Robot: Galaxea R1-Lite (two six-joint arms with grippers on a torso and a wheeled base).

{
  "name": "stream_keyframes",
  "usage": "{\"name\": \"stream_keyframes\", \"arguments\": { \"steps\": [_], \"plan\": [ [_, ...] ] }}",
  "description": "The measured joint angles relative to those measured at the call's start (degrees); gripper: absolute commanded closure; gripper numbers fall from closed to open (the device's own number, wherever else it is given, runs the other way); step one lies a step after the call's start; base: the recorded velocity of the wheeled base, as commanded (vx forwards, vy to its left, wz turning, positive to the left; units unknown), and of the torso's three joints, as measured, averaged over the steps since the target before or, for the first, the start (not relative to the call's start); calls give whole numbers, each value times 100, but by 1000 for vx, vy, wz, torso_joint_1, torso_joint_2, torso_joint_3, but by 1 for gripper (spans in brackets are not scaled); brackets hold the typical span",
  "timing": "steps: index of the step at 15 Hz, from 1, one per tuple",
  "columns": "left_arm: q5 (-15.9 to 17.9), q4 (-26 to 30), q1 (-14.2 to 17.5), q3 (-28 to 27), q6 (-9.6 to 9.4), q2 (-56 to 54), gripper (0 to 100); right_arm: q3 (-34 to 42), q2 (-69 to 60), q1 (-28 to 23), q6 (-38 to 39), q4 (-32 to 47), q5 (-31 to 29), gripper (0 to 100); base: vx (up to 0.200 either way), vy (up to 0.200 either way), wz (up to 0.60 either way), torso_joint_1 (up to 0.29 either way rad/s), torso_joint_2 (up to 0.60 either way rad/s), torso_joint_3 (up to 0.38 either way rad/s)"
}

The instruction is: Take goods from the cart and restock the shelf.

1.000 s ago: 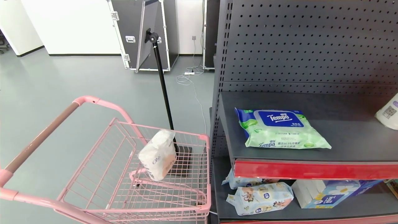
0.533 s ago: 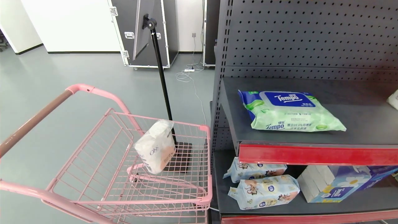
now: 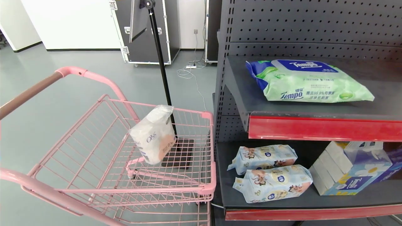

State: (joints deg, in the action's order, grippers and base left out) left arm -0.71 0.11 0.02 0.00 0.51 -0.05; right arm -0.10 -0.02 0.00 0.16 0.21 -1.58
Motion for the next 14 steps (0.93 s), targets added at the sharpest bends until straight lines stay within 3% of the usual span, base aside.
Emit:
{"name": "stream_keyframes", "arguments": {
  "steps": [2, 5, 6, 10, 12, 14],
  "plan": [
    [33, -1, -2, 0, -7, 0, 0, 0, 0, 0, -16, -2, 4, 0, 0, 0, 0, -32, 171, 125],
    [480, -13, -10, -27, -54, 5, 0, 0, 0, 0, -16, -2, 6, 0, 0, 0, 0, -7, 25, 20],
    [590, -16, -24, -176, 15, 38, 0, 0, 0, 0, -16, -2, 6, 0, 0, 0, 0, 0, 0, 0],
    [913, -84, -148, -1968, 786, 1286, 0, 0, 0, 0, -16, -2, 15, 0, 0, 0, 0, 0, 0, 0],
    [1039, -423, -266, -2765, 1026, 2805, 0, 0, 0, 0, -9, -5, 15, 0, 0, 0, 0, 0, 0, 0],
    [1143, -1174, -429, -3244, 1119, 4459, 0, 0, 0, 0, 2, -5, 17, 0, 0, 0, 0, 0, 0, 0]
  ]
}}
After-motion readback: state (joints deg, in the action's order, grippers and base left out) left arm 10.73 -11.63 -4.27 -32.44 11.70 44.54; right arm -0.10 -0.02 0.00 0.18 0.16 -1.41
